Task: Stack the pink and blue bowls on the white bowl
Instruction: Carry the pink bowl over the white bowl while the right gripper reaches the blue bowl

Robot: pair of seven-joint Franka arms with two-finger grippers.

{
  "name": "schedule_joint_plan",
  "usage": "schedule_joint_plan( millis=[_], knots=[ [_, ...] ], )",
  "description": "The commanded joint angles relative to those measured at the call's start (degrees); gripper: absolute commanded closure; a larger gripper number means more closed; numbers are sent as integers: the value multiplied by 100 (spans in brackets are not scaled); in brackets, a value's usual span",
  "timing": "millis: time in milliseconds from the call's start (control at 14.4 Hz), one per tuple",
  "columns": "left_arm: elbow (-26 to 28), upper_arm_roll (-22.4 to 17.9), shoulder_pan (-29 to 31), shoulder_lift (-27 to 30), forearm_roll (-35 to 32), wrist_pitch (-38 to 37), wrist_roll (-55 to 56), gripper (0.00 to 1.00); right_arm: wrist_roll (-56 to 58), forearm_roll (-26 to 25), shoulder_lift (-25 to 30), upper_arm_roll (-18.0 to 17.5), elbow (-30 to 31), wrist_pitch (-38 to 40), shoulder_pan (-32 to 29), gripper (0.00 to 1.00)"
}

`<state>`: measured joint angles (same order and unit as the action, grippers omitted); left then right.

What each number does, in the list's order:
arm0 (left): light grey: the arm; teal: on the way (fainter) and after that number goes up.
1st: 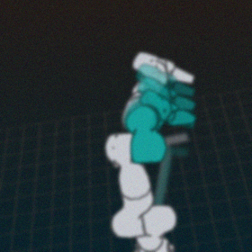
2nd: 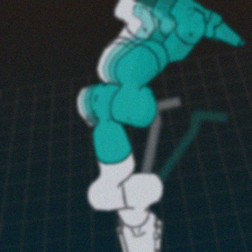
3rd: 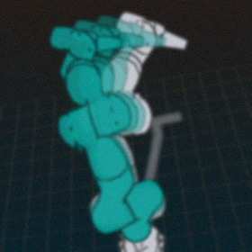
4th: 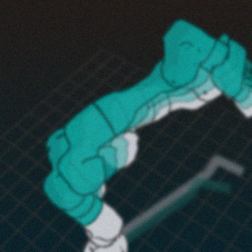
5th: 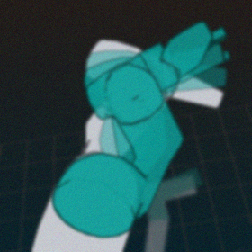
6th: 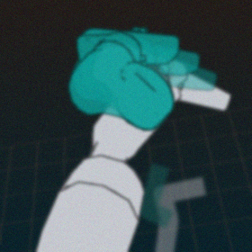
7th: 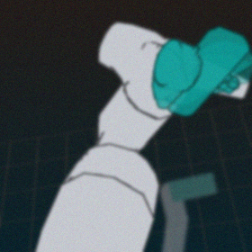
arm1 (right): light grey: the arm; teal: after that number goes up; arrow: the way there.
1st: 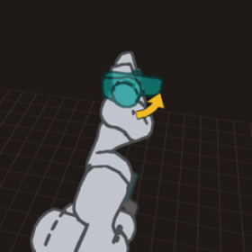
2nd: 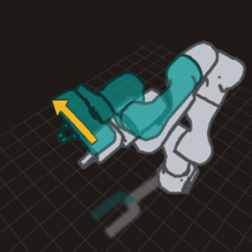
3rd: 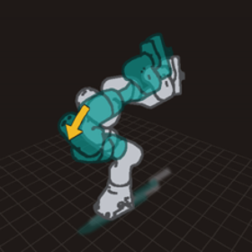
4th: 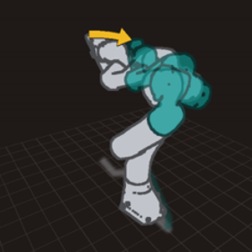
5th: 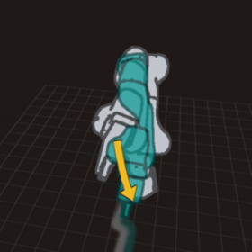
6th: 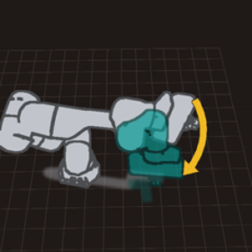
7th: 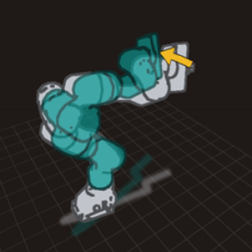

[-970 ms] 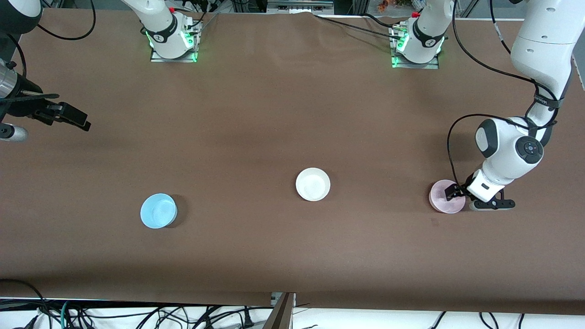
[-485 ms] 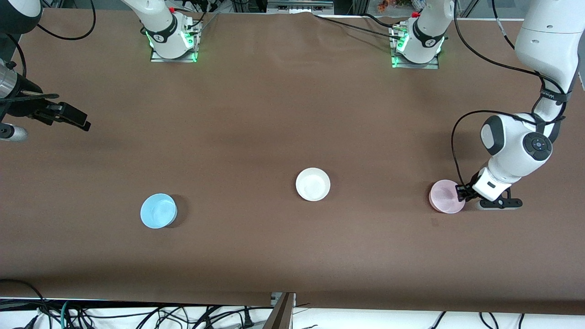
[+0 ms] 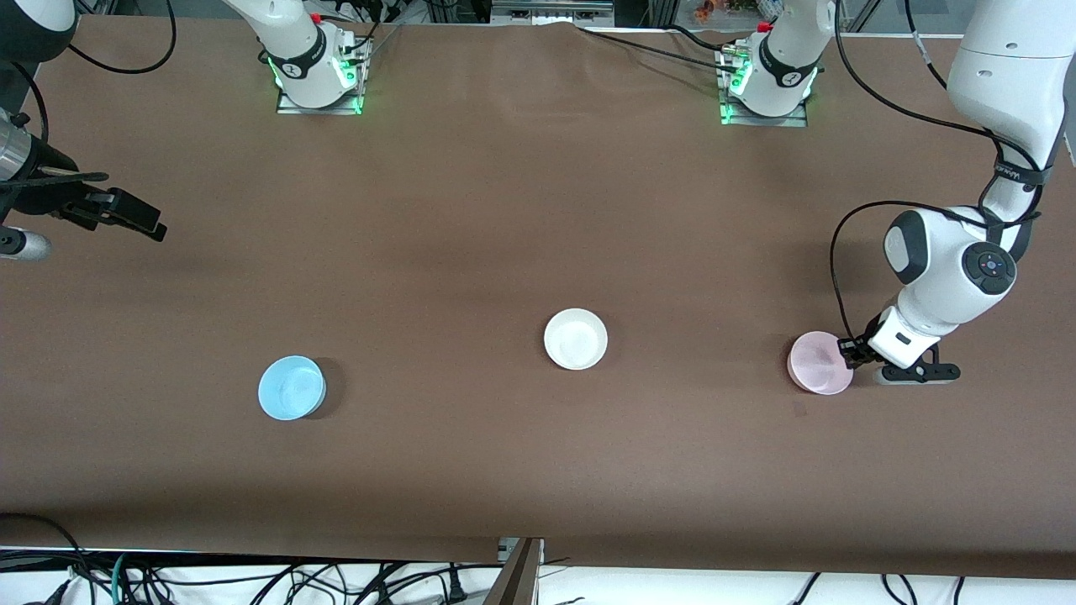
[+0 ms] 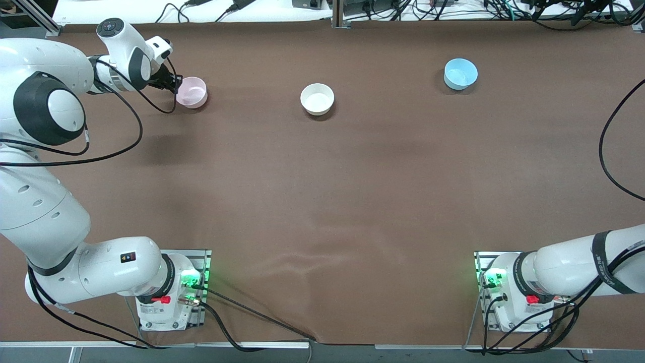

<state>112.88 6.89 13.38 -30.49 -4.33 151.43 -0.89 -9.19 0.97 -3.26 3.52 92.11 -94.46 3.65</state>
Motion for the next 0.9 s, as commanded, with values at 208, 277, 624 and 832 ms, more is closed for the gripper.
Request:
schedule_joint_plan(
  millis=[208, 277, 624, 832],
  knots=[
    [-213, 348, 7, 859, 597, -1164, 616, 100, -4, -9, -25, -44, -114, -72, 4, 0],
    [-309, 418, 7, 1043, 887, -1499, 703, 100, 14, -9, -43, -44, -114, -133, 4, 0],
    [-380, 1391, -19, 1581, 1382, -1906, 2640, 100, -4, -79, -717, -44, -132, -597, 4, 0],
    [-696, 1965, -229, 1511, 1303, -1906, 4181, 100, 23, -80, -1490, -61, -123, -1274, 21, 0]
  ],
)
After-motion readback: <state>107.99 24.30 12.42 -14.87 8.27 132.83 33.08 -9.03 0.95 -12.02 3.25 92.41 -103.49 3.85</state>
